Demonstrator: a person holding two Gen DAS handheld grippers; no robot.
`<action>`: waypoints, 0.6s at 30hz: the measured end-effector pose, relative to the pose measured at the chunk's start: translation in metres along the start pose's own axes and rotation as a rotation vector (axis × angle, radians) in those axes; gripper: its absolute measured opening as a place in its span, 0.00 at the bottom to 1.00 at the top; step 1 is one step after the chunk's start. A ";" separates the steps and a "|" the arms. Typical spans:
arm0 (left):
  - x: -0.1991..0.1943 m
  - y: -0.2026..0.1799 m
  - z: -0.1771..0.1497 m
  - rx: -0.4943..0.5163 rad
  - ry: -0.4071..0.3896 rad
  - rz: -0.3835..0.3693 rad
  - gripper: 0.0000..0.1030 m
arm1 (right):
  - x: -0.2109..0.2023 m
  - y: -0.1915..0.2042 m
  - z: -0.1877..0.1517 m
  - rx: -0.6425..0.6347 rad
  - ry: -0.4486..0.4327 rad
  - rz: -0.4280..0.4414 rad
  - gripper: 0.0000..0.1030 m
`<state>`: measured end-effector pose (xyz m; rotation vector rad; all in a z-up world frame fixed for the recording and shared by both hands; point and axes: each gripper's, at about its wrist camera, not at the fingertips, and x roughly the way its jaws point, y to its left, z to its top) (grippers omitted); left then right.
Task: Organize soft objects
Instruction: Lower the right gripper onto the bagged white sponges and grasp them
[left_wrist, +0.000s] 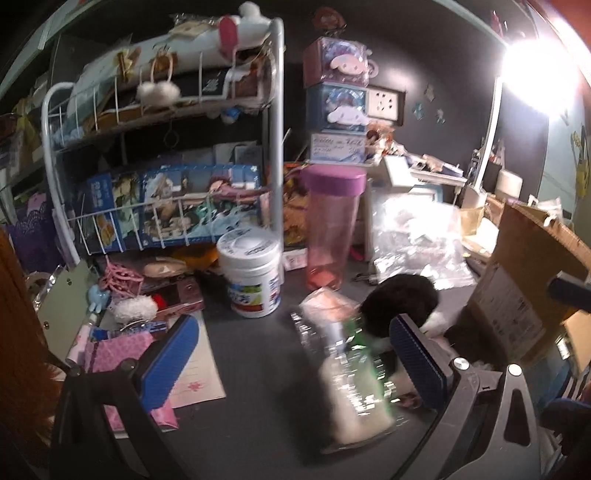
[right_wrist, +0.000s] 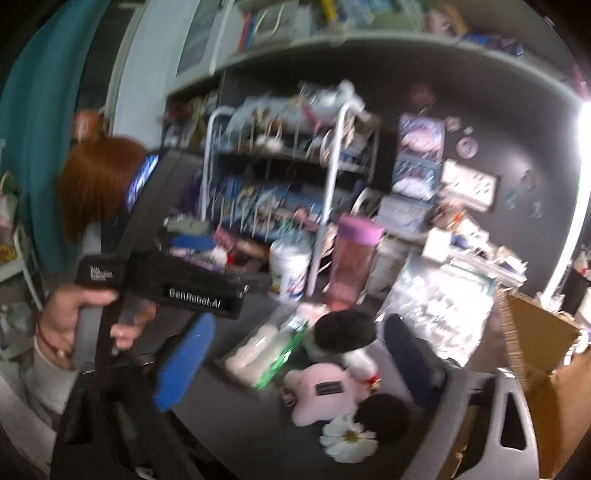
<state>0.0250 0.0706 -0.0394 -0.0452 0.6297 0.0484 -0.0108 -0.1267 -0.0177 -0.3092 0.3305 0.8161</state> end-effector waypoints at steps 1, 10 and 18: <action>0.004 0.005 -0.002 0.002 0.005 0.004 1.00 | 0.009 0.001 -0.002 0.010 0.023 0.022 0.75; 0.028 0.034 -0.018 -0.015 0.017 -0.047 1.00 | 0.096 0.009 -0.019 0.142 0.255 0.161 0.75; 0.039 0.055 -0.023 -0.044 0.008 -0.137 1.00 | 0.145 0.008 -0.029 0.240 0.383 0.139 0.75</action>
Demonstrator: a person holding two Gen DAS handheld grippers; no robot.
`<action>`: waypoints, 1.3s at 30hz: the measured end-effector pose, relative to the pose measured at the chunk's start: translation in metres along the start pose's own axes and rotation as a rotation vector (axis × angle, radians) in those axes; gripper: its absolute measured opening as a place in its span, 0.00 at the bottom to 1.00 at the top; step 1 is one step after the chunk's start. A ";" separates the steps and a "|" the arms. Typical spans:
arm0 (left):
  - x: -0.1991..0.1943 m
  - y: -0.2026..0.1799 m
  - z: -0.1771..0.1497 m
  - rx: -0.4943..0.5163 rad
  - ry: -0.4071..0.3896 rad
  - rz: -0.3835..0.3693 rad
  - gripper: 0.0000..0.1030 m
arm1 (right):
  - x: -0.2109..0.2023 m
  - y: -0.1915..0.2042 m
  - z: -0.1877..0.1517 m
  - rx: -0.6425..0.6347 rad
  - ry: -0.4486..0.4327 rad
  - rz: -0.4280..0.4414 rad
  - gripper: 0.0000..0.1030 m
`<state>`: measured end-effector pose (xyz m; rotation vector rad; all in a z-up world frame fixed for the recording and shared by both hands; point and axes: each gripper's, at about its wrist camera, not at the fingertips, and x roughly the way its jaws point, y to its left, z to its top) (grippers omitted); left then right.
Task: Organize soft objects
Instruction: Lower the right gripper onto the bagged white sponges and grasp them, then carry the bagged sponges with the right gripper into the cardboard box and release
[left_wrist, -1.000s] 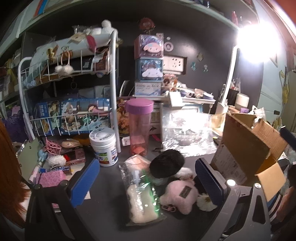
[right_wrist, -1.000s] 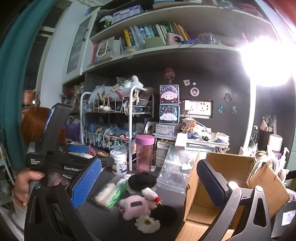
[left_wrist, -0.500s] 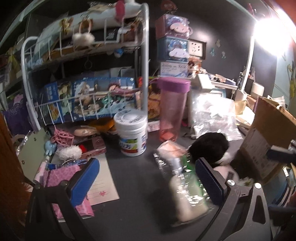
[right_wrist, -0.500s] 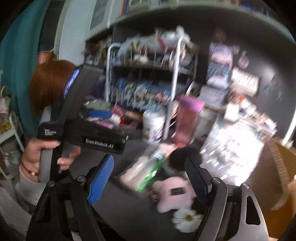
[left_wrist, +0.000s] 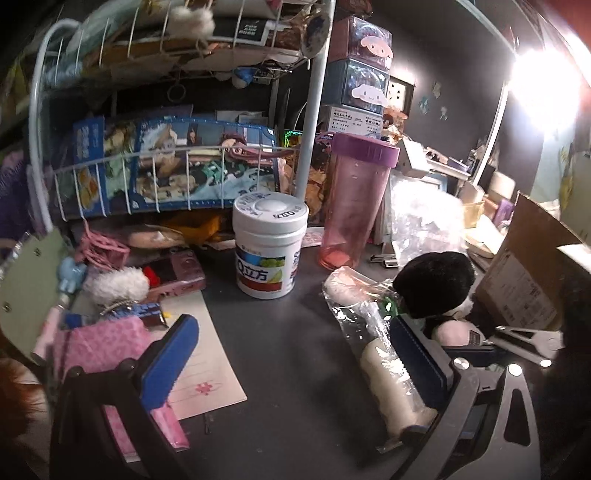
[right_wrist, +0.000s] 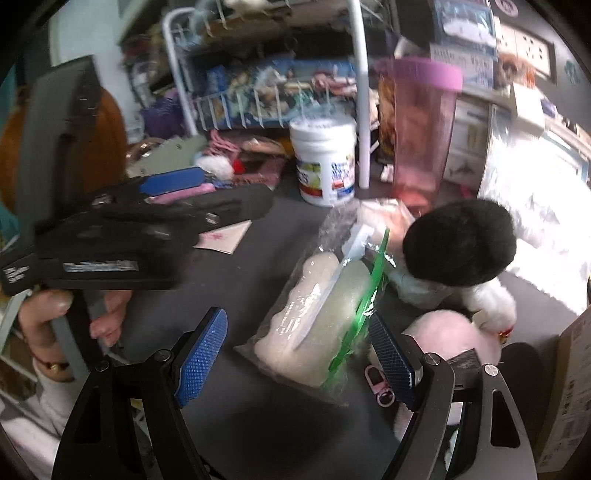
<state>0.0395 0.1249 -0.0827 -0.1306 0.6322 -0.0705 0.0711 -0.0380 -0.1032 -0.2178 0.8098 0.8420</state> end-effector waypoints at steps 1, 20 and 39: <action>0.001 0.001 0.000 0.016 0.002 0.011 1.00 | 0.004 0.000 0.000 0.003 0.004 -0.001 0.75; -0.002 -0.009 0.001 0.060 0.061 -0.059 1.00 | 0.016 0.003 -0.006 -0.032 -0.016 -0.046 0.39; -0.073 -0.166 0.073 0.255 -0.115 -0.425 0.54 | -0.172 -0.035 -0.012 -0.080 -0.482 0.028 0.38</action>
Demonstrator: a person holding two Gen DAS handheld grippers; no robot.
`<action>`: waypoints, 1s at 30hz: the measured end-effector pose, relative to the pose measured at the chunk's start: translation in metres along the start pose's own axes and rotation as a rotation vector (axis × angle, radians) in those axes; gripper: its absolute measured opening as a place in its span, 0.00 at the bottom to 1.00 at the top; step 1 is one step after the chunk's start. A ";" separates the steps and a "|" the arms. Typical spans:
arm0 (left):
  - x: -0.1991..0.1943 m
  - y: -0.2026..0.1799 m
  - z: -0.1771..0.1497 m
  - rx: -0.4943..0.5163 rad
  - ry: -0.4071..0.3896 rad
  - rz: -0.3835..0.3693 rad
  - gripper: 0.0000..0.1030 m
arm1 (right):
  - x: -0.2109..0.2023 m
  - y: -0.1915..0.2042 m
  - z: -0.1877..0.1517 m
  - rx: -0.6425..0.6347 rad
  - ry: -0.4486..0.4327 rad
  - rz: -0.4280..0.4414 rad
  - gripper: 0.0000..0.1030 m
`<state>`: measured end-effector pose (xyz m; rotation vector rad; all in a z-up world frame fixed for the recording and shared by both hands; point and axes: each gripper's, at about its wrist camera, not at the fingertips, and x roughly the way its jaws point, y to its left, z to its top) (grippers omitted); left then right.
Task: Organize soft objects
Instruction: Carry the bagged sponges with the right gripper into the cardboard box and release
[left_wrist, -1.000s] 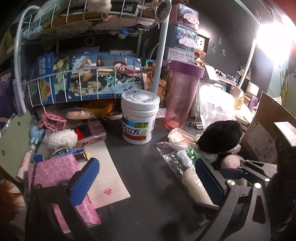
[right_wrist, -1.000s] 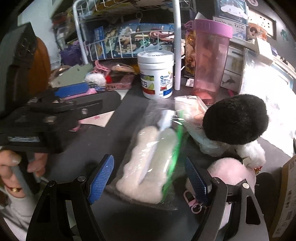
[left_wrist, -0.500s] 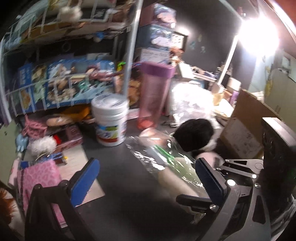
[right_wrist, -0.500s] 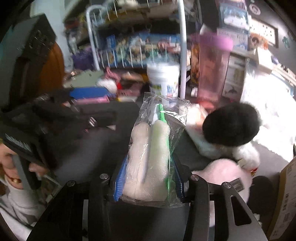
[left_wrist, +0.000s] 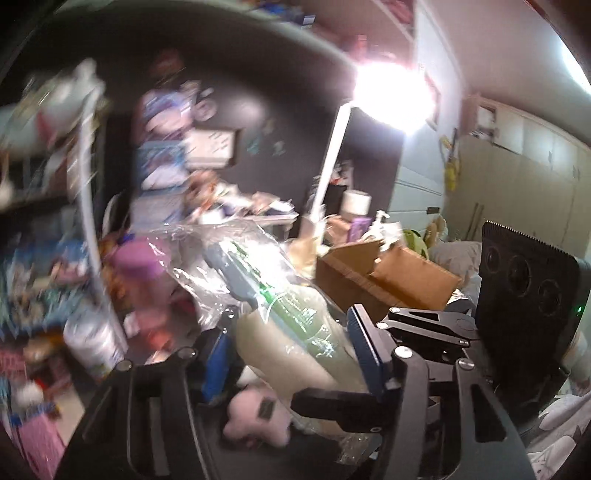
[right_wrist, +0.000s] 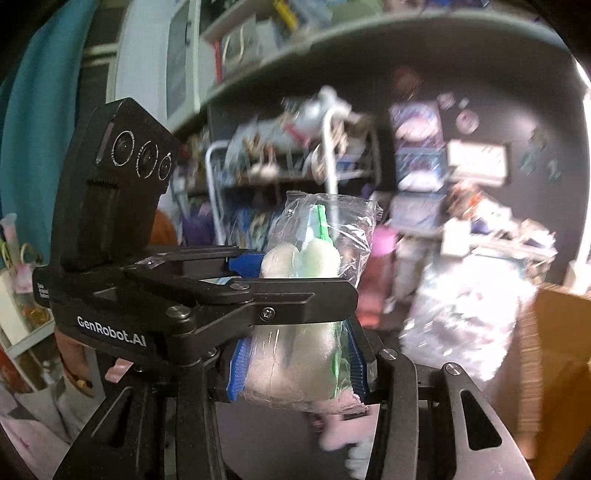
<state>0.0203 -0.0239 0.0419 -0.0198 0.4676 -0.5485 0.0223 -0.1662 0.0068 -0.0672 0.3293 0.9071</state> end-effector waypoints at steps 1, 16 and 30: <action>0.005 -0.011 0.007 0.021 -0.006 -0.006 0.53 | -0.012 -0.006 0.001 0.001 -0.020 -0.017 0.38; 0.128 -0.118 0.057 0.192 0.126 -0.125 0.53 | -0.096 -0.107 -0.014 0.089 -0.047 -0.296 0.39; 0.152 -0.125 0.057 0.191 0.169 -0.084 0.86 | -0.097 -0.134 -0.034 0.091 0.060 -0.412 0.61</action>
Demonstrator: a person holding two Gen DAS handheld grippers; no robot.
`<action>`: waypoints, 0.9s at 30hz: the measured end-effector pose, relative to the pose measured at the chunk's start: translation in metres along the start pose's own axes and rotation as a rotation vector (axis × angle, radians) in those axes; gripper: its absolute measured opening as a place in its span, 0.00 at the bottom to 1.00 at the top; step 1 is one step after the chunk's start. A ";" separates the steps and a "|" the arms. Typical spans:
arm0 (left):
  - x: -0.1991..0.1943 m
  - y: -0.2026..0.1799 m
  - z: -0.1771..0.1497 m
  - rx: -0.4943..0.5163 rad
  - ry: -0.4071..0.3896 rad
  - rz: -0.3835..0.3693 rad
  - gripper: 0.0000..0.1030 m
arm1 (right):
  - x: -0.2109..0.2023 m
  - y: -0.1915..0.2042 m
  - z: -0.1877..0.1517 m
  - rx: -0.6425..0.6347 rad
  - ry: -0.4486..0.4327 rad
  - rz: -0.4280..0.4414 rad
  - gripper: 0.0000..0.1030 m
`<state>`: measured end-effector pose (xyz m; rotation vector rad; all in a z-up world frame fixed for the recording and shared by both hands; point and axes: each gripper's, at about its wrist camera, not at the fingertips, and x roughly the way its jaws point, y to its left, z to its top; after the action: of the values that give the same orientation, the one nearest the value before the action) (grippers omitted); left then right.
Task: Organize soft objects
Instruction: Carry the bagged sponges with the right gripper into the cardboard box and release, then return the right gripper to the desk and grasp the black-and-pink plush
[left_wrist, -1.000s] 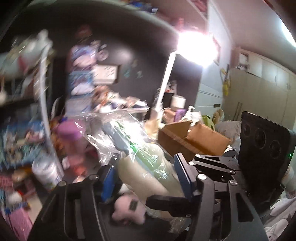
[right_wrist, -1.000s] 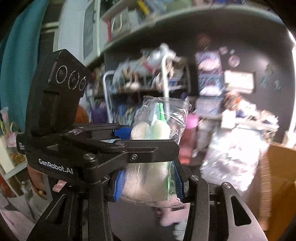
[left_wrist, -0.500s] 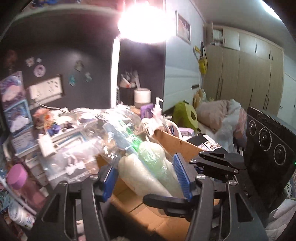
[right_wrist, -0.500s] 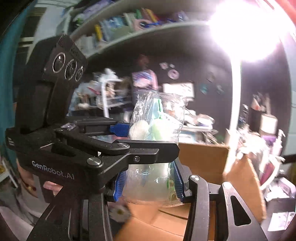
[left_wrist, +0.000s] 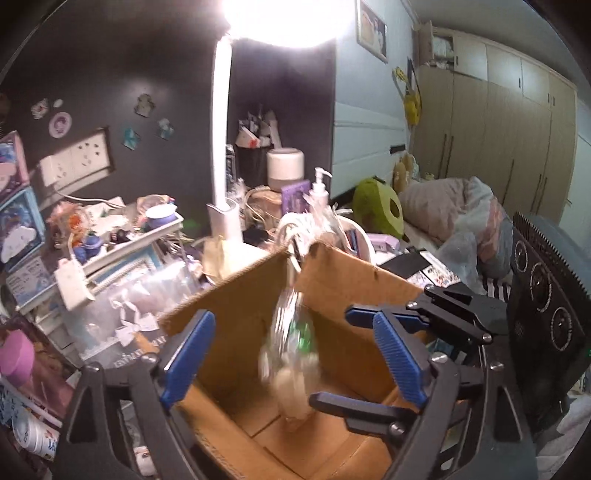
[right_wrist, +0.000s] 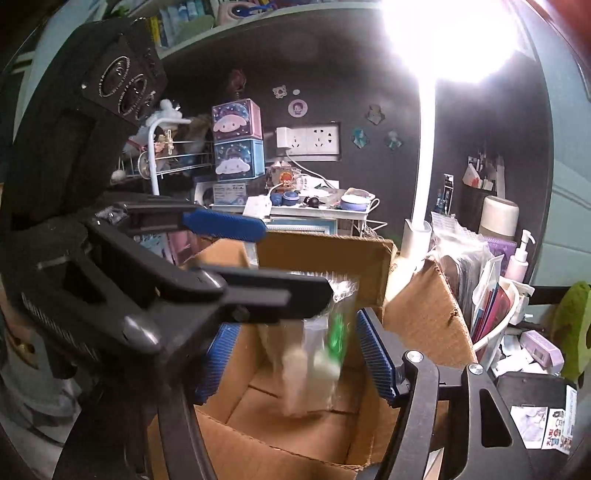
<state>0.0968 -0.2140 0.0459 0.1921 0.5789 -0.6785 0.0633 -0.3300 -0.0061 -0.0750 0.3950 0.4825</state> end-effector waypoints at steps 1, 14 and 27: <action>-0.006 0.004 -0.001 -0.010 -0.016 0.000 0.87 | 0.000 0.001 0.001 -0.002 0.000 -0.004 0.62; -0.126 0.086 -0.053 -0.149 -0.197 0.222 0.99 | -0.021 0.068 0.034 -0.051 -0.112 0.082 0.62; -0.169 0.188 -0.156 -0.360 -0.154 0.381 0.99 | 0.059 0.191 0.040 -0.126 0.054 0.230 0.80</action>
<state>0.0417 0.0757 0.0087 -0.0863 0.4893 -0.2100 0.0366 -0.1287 0.0124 -0.1662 0.4281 0.7334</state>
